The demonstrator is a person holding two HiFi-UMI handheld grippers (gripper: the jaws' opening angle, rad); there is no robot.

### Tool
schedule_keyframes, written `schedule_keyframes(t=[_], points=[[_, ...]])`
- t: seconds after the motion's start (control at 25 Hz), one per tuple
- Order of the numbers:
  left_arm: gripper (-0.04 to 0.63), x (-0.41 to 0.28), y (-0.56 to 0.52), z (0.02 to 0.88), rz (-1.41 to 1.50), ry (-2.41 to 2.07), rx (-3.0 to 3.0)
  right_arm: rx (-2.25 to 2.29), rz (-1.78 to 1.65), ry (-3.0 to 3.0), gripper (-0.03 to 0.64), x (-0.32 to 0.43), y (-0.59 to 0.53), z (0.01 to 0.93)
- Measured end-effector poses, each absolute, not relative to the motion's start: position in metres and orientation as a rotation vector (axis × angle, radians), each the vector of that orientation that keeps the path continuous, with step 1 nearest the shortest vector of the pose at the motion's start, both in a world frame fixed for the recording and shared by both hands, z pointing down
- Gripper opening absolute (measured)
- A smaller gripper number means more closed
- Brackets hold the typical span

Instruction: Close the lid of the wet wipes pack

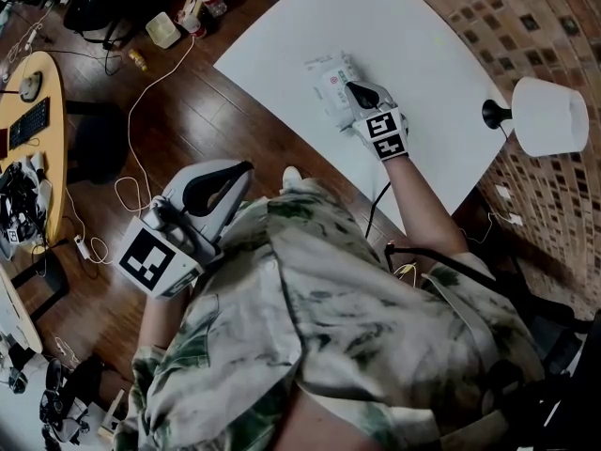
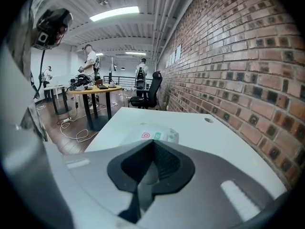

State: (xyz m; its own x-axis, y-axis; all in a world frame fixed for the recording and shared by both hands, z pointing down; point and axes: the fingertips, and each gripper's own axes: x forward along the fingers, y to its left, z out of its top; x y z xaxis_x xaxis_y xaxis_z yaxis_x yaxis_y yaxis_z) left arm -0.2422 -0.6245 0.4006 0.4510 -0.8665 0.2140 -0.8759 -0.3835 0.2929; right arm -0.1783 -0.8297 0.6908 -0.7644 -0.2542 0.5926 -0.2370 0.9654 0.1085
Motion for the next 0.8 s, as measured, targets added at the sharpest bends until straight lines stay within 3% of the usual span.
schedule_keyframes(t=[0.48, 0.8], points=[[0.0, -0.248, -0.599, 0.395, 0.029, -1.491, 2.375, 0.39, -0.04, -2.471, 0.006, -0.176, -0.837, 0.69], [0.0, -0.269, -0.538, 0.391, 0.052, -1.515, 2.409, 0.502, -0.08, -2.542, 0.006, -0.173, -0.794, 0.622]])
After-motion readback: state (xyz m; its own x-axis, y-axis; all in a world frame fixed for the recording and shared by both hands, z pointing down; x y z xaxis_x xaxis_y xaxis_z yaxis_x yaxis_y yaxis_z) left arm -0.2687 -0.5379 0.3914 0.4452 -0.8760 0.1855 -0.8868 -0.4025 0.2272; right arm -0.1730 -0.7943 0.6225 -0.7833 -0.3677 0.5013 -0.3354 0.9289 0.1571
